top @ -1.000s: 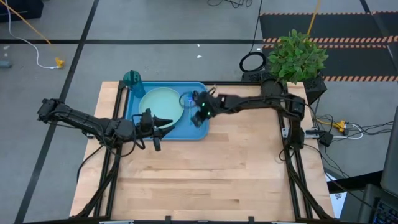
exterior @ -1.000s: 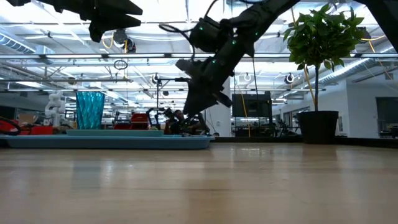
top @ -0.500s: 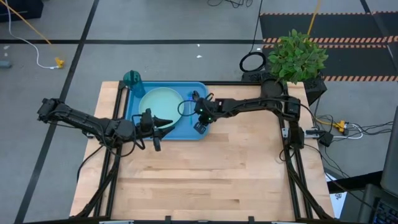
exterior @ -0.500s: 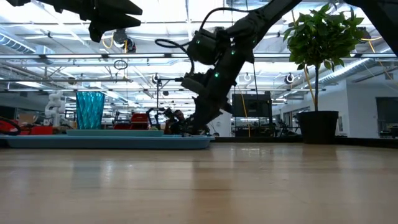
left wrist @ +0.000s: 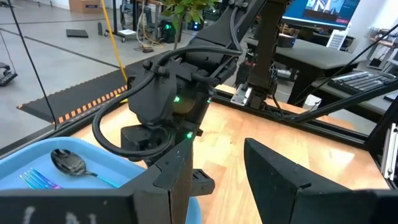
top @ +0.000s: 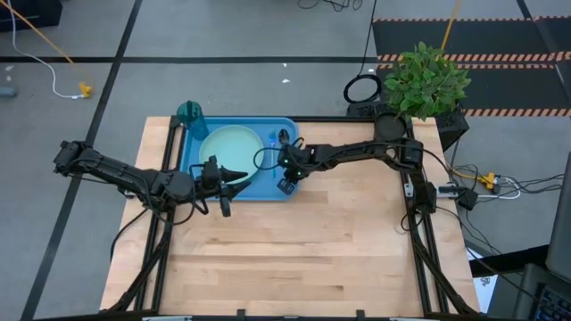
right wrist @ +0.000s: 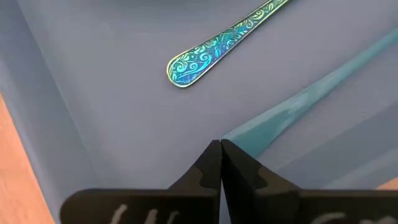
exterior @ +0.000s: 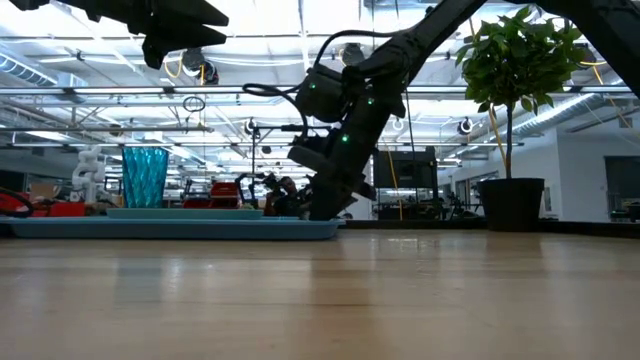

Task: Pick and place plate/cup/fork/spoon on tray
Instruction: Put the spoon on the blue tray

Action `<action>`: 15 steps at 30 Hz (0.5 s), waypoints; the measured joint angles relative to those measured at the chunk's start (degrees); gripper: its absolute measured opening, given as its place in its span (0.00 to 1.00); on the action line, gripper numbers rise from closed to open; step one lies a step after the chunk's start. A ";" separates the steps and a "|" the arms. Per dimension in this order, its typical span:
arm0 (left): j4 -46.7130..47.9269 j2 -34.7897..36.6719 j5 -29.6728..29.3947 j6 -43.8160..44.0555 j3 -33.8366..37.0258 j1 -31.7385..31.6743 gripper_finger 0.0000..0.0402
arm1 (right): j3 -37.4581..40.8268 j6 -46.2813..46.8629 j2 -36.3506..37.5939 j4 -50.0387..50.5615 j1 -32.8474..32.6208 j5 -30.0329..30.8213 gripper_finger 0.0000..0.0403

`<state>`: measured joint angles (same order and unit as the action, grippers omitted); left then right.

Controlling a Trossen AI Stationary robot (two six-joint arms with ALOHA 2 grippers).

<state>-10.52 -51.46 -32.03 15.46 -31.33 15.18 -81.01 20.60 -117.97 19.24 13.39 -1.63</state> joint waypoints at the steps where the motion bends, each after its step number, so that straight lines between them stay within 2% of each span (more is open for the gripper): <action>1: 0.00 0.00 0.01 0.00 0.00 -0.02 0.36 | 0.02 0.28 -0.02 -0.09 0.00 0.02 0.00; 15: 0.01 0.00 0.00 0.11 0.00 -0.09 0.36 | 0.02 0.86 -0.04 -0.54 0.00 0.04 0.00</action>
<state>-10.51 -51.46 -32.03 15.57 -31.33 15.09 -80.99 21.46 -118.02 18.70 13.39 -1.58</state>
